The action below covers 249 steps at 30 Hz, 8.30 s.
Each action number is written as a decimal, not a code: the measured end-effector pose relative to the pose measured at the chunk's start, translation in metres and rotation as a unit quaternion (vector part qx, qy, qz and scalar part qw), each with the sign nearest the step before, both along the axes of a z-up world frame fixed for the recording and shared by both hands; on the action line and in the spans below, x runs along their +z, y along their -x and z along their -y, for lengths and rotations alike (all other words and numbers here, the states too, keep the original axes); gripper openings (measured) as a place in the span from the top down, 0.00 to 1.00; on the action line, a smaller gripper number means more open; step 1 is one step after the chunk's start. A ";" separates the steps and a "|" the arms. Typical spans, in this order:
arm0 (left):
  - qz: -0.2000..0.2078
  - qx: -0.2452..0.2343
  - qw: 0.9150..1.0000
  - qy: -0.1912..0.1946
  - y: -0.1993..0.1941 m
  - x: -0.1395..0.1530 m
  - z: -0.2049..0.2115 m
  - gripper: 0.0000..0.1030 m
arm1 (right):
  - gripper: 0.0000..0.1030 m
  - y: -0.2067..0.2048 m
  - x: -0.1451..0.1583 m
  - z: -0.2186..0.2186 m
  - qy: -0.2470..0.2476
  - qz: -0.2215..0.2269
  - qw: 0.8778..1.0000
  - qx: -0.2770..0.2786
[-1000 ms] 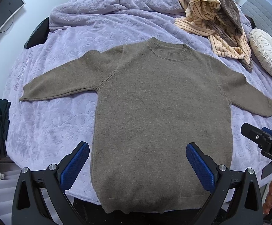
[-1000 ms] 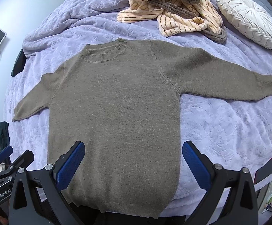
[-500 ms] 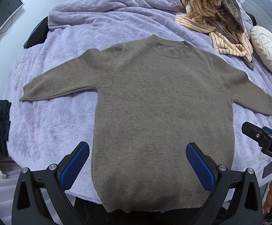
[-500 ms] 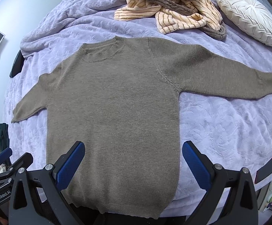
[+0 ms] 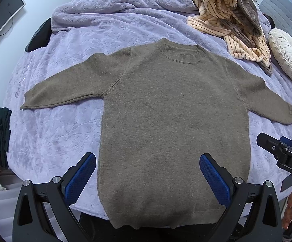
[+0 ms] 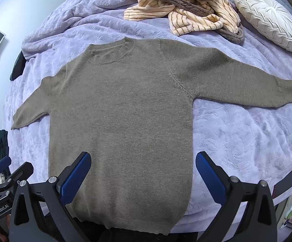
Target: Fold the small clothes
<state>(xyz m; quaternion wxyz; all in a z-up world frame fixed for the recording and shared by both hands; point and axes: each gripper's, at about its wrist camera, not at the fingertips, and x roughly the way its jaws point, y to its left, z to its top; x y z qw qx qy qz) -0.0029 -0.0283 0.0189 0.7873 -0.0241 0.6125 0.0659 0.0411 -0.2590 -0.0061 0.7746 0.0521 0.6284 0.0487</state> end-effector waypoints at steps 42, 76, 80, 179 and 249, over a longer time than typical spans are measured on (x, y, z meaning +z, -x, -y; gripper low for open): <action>-0.013 -0.019 0.997 0.070 -0.008 -0.019 -0.013 0.00 | 0.00 -0.001 -0.004 -0.020 0.033 -0.023 0.999 -0.005; 0.036 0.112 0.979 0.167 -0.026 -0.077 -0.212 0.00 | 0.00 0.002 -0.023 -0.124 0.064 -0.033 0.997 0.016; 0.055 0.179 0.967 0.171 -0.027 -0.097 -0.295 0.00 | 0.00 0.008 -0.030 -0.164 0.056 -0.035 0.997 0.042; 0.058 0.100 0.993 0.003 -0.110 -0.168 -0.139 0.25 | 0.85 -0.169 -0.091 -0.065 -0.037 0.093 0.995 0.017; 0.009 0.078 0.996 0.035 -0.149 -0.157 -0.107 0.01 | 0.46 -0.064 -0.142 0.170 -0.250 -0.020 0.931 -0.266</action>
